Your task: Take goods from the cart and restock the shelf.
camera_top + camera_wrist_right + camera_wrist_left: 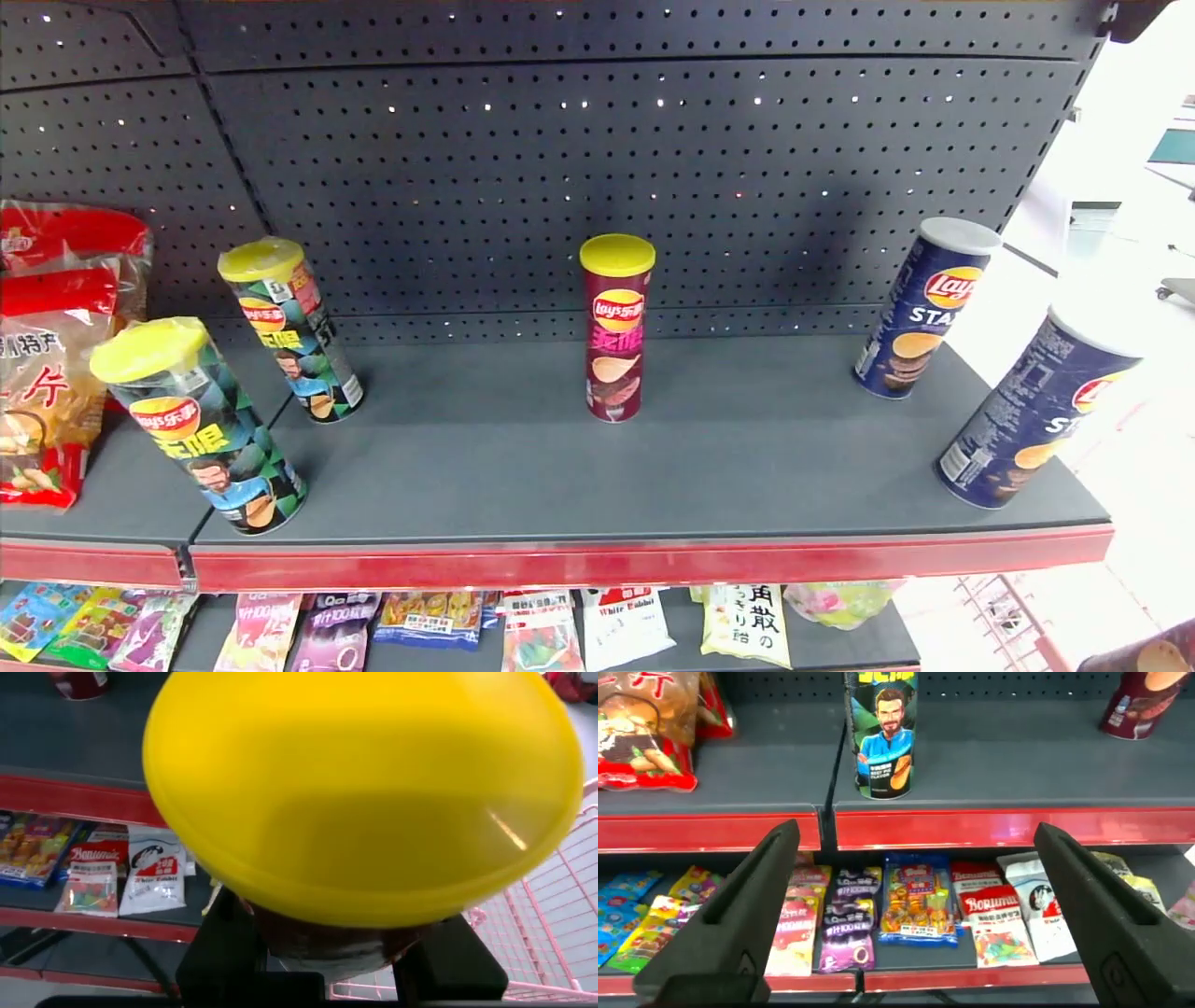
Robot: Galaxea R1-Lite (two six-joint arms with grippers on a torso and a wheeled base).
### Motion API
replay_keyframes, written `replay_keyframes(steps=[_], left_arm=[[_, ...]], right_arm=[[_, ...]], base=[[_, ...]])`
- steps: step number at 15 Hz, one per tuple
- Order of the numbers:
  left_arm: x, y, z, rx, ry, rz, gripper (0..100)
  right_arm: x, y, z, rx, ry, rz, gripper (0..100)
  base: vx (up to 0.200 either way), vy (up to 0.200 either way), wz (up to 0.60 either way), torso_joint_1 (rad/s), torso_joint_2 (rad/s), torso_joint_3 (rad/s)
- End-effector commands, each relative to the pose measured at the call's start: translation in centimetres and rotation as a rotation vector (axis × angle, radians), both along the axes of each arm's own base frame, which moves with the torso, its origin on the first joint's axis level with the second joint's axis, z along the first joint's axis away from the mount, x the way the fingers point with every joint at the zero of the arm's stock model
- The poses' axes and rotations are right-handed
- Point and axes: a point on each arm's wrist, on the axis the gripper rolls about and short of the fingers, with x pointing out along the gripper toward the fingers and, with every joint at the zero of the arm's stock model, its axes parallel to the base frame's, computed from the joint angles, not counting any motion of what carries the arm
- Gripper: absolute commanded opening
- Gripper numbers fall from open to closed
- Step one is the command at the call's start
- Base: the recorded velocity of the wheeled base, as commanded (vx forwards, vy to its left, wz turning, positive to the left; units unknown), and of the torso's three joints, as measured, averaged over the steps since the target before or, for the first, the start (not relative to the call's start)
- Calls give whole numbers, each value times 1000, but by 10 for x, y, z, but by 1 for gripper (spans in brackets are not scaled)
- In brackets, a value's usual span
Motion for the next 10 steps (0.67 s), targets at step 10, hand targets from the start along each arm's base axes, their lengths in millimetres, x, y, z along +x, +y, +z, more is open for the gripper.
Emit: replay_keyframes(steps=[10], left_arm=[[51, -9, 140, -45, 82, -375, 100]], right_arm=[[-2, 4, -28, 24, 55, 183, 0]], base=[[0, 0, 0, 0, 0, 0]])
